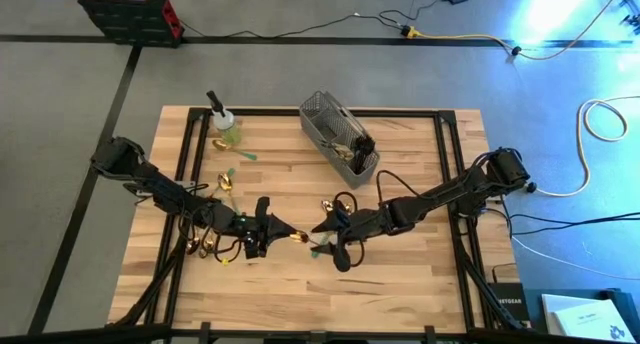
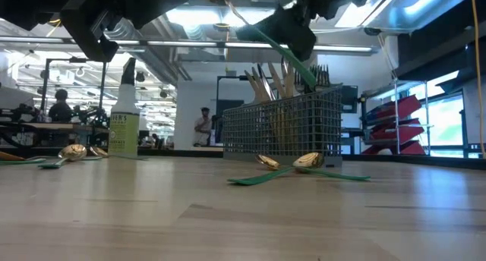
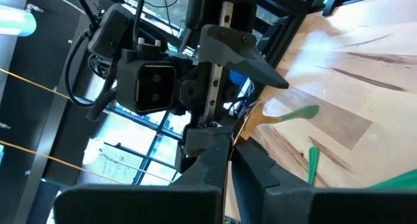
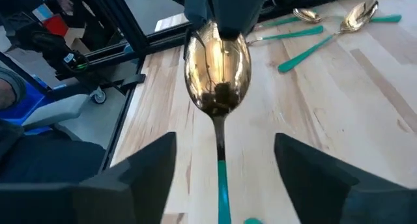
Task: Sort silverware
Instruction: Put the green spoon into the gray silverware organizer
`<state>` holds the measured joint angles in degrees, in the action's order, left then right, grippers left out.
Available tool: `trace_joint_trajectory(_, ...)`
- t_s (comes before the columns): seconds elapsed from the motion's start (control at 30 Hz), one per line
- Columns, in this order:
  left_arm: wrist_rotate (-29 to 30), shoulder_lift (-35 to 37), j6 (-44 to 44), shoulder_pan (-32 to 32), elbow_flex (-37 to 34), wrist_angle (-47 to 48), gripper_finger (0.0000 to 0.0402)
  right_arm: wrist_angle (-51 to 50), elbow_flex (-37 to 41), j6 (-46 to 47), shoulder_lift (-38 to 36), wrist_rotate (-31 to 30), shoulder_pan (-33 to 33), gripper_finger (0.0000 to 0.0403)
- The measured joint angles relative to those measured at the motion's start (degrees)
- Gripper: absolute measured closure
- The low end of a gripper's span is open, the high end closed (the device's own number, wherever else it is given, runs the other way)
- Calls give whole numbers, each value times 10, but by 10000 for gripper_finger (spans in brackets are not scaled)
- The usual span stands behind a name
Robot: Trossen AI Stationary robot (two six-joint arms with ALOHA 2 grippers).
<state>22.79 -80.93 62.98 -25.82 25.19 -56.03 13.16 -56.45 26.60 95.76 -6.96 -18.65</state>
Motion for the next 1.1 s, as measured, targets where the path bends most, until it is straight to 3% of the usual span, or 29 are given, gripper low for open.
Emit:
trace_joint_trajectory(0.27, 0, 0, -11, 0, 0, 1, 401, -71, 0, 20, -53, -4, 16, 95)
trace_joint_trajectory(0.63, 2, 0, -14, 0, 0, 2, 401, -201, 0, 40, -129, -25, 18, 93)
trace_joint_trajectory(0.9, 4, 0, -36, 0, 0, 25, 401, -333, 0, 60, -160, -110, 18, 93)
trace_joint_trajectory(1.1, 52, 6, -28, 6, 0, 33, 401, -400, 0, 119, -170, -120, 18, 94)
